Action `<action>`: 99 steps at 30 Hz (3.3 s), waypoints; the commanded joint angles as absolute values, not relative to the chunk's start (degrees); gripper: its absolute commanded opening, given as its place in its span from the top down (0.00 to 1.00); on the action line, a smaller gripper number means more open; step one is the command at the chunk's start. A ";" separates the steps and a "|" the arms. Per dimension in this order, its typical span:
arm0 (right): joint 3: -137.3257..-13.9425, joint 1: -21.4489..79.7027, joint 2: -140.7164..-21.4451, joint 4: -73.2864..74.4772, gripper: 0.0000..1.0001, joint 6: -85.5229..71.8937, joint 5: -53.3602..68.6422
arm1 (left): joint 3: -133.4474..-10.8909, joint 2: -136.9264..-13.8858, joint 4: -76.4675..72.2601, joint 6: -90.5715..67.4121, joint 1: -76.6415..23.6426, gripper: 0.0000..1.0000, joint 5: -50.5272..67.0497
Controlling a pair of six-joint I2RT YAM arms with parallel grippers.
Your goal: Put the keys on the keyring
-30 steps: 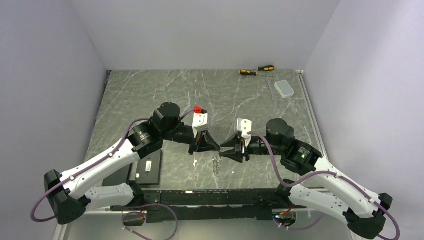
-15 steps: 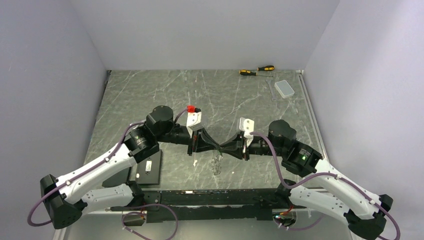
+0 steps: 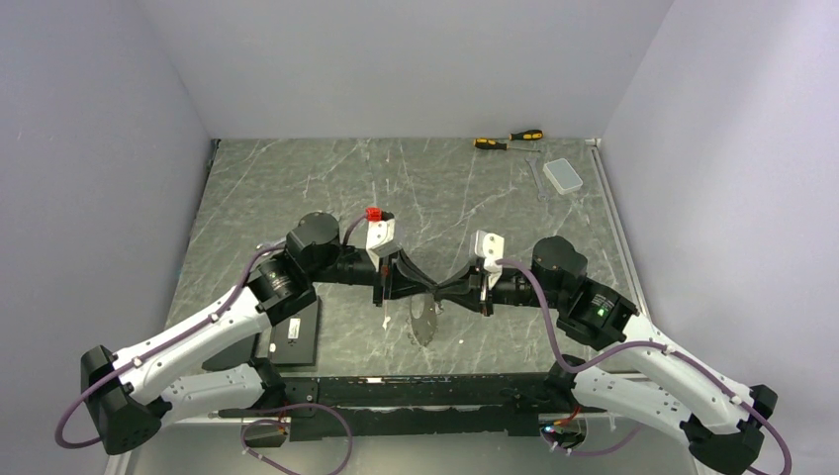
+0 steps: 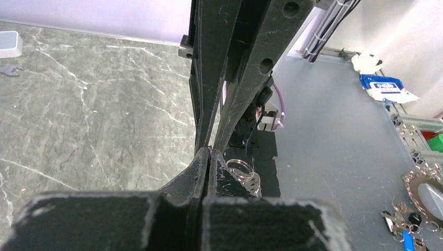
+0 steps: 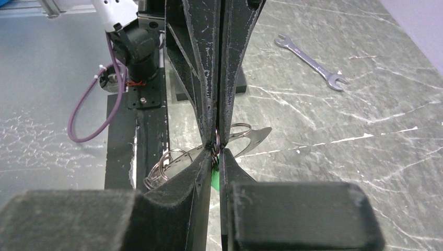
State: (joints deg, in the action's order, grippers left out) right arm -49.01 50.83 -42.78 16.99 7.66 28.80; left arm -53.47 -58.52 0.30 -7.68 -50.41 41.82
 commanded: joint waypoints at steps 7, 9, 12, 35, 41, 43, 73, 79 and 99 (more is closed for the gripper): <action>-47.75 50.89 -41.95 9.18 0.88 6.39 26.71 | -51.13 -56.76 -13.01 -12.51 -50.69 1.00 39.87; -47.57 50.90 -41.76 8.55 0.88 6.12 26.61 | -50.82 -56.81 -14.09 -12.95 -50.69 1.00 39.44; -47.47 50.90 -41.59 8.25 0.87 5.85 26.48 | -50.84 -56.93 -14.97 -13.22 -50.70 1.00 39.17; -48.88 50.81 -37.83 14.24 0.64 6.59 27.45 | -53.89 -58.27 -9.36 -10.61 -50.71 1.00 44.99; -49.22 50.87 -39.15 13.09 0.66 6.81 27.78 | -52.99 -57.95 -11.29 -11.34 -50.64 1.00 45.49; -49.28 50.87 -39.55 12.64 0.68 7.07 27.88 | -52.63 -57.76 -12.02 -11.72 -50.63 1.00 45.61; -50.54 50.80 -39.55 9.82 0.80 6.38 27.92 | -51.62 -57.35 -14.43 -12.38 -50.69 1.00 46.28; -50.67 50.80 -39.68 9.60 0.83 6.07 28.13 | -51.42 -57.57 -15.07 -12.65 -50.67 1.00 46.27; -48.63 50.72 -37.70 6.63 1.00 6.02 26.90 | -48.49 -56.60 -17.80 -12.95 -50.71 0.98 45.35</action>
